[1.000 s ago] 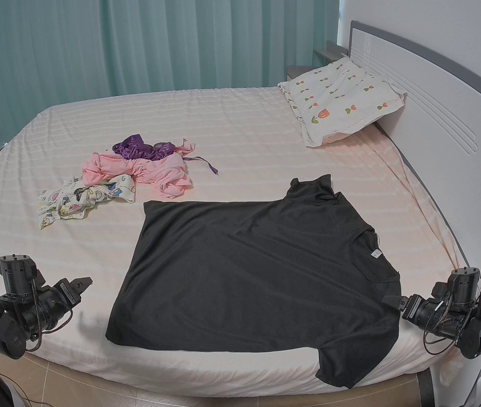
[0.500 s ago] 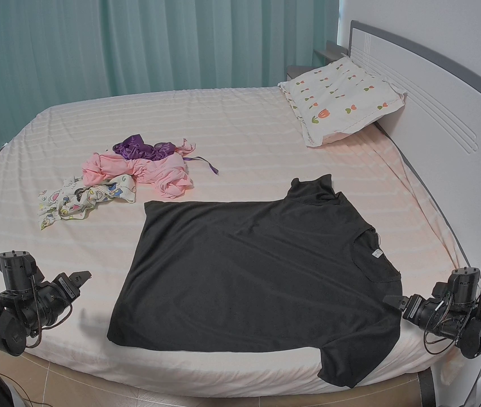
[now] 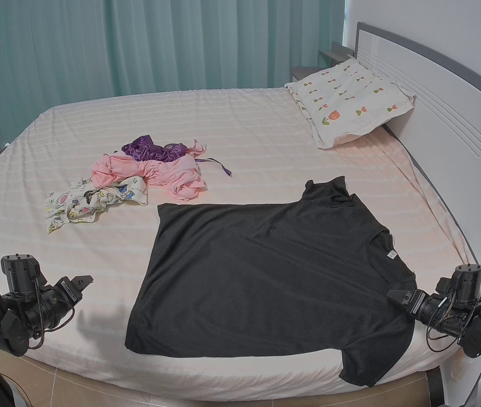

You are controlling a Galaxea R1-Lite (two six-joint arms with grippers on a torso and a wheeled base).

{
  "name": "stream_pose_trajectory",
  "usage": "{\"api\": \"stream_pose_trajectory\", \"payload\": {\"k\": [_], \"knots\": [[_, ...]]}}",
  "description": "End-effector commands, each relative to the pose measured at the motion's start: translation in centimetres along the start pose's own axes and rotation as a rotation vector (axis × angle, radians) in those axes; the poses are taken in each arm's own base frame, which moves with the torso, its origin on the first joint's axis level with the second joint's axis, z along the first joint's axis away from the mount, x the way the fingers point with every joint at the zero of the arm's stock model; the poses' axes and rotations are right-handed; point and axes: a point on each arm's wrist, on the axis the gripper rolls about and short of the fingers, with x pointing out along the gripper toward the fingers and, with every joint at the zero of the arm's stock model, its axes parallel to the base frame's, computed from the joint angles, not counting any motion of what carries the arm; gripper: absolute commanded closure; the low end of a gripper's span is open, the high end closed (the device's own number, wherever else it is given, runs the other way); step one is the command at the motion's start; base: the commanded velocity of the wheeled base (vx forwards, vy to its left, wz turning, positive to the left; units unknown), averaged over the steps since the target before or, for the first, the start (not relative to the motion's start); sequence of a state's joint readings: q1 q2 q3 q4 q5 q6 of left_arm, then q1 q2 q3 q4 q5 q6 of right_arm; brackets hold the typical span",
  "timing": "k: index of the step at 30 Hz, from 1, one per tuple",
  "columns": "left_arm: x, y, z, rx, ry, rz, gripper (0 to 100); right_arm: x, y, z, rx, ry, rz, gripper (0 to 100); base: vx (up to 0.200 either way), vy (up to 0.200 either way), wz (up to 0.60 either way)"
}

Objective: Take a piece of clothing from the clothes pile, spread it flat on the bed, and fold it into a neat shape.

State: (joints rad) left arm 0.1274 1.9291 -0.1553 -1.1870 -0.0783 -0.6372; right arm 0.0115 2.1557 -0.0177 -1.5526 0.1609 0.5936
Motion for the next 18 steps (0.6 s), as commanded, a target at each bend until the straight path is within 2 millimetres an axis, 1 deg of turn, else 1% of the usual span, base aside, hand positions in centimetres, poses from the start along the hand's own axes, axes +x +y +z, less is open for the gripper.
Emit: {"api": "stream_pose_trajectory", "payload": {"k": [1, 2, 4, 8, 11, 14, 16, 18], "knots": [[0.3, -0.1, -0.3, -0.031, 0.016, -0.004, 0, -0.6, 0.5, 1.3, -0.008, -0.088, 0.015, 0, 0.0, 0.0, 0.0], [0.4, -0.5, -0.5, -0.051, 0.025, -0.017, 0, -0.7, 0.6, 1.7, -0.011, -0.119, 0.007, 0, 0.0, 0.0, 0.0], [0.5, -0.7, -0.6, -0.049, 0.034, -0.029, 0, -0.7, 0.6, 1.8, -0.01, -0.129, 0.003, 0, 0.0, 0.0, 0.0], [0.5, -1.9, -1.0, -0.024, 0.047, -0.073, 0, -0.6, 0.6, 1.8, -0.009, -0.128, 0.002, 0, 0.2, 0.0, 0.0], [0.6, -2.4, -1.3, -0.012, 0.058, -0.09, 0, -0.5, 0.6, 1.7, -0.009, -0.123, 0.0, 0, 0.2, 0.0, 0.0], [1.2, -2.9, -1.3, -0.006, 0.054, -0.105, 0, -0.6, 0.6, 1.6, -0.009, -0.119, -0.001, 0, 0.2, 0.0, 0.0], [2.0, -3.7, -1.0, -0.018, 0.038, -0.122, 0, -0.6, 0.7, 1.5, -0.011, -0.114, 0.0, 0, 0.2, 0.0, 0.0], [2.2, -3.9, -1.0, -0.026, 0.033, -0.128, 0, -0.6, 0.7, 1.4, -0.013, -0.111, 0.001, 0, 0.0, 0.0, 0.0]]}}
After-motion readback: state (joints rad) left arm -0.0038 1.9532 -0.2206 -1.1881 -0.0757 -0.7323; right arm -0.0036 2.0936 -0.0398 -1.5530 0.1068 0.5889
